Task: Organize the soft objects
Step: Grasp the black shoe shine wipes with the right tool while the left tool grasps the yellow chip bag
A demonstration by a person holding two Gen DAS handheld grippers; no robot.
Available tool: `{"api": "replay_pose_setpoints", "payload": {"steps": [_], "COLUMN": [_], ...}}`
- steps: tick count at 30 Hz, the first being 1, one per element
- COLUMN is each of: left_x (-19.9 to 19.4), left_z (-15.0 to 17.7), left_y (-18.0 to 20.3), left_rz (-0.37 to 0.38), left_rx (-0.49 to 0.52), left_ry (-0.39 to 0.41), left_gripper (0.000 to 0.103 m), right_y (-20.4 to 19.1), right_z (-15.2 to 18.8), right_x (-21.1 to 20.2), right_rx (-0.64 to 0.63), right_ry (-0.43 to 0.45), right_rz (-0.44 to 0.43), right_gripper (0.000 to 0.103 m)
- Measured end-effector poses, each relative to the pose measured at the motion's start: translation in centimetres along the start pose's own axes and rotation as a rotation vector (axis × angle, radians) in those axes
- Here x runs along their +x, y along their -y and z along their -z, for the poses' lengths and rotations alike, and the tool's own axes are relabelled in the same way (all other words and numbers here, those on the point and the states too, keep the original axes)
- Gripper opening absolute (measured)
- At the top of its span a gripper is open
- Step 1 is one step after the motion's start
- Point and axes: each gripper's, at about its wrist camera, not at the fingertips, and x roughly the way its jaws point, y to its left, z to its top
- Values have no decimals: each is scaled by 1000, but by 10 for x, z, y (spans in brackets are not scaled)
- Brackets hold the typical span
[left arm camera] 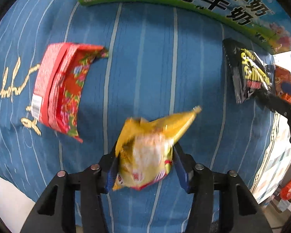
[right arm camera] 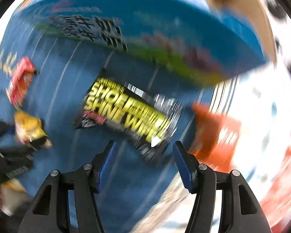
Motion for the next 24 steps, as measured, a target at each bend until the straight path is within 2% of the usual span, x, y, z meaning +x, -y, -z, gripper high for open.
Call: {"api": "replay_pose_setpoints", "payload": {"steps": [2,3,5,7,9,10,12,14,16,18,20,21,24], "left_x": [-1,-1,-2,-1,-1,-1,-3,-1,1,3,5,6,6], "left_z": [-3,-3,-6,-5,1,1,1,2,2,2,1,1,2], "left_y": [3,3,2,-1,-12,-17,-32,-38,-44,-49,-53,-56,-50], "left_rz": [1,2,6,9,16,20,27,36,41,48,49,47,43], "left_rx": [4,4,0,-11,-18,-21,-27,-36,-47,-58,-57,-55,-54], "left_ry": [9,10,9,7,11,12,11,11,13,14,13,13,11], "left_gripper": [47,47,47,47,47,47,47,47,47,47,47,47,47], "right_y": [-3,-4,-5,-3,-5,-6,-13,-21,-22,-27,-27,-27,-39], "right_z": [-4,-5,-8,-9,-4,-2,5,5,5,4,-4,-9,-12], "right_x": [2,7,20,32,28,26,17,6,-6,-15,-10,-3,11], "right_rx": [-97,-145,-183,-151,-101,-78,-24,-9,7,-8,-34,-38,-13], "right_ry": [7,1,-27,-57,-44,-47,-80,-84,-38,39,55,49,39], "right_rz": [28,27,37,-23,-95,-144,-319,-391,-339,-182,-68,-52,-95], "right_gripper": [63,70,71,71,71,71,70,70,70,70,70,70,70]}}
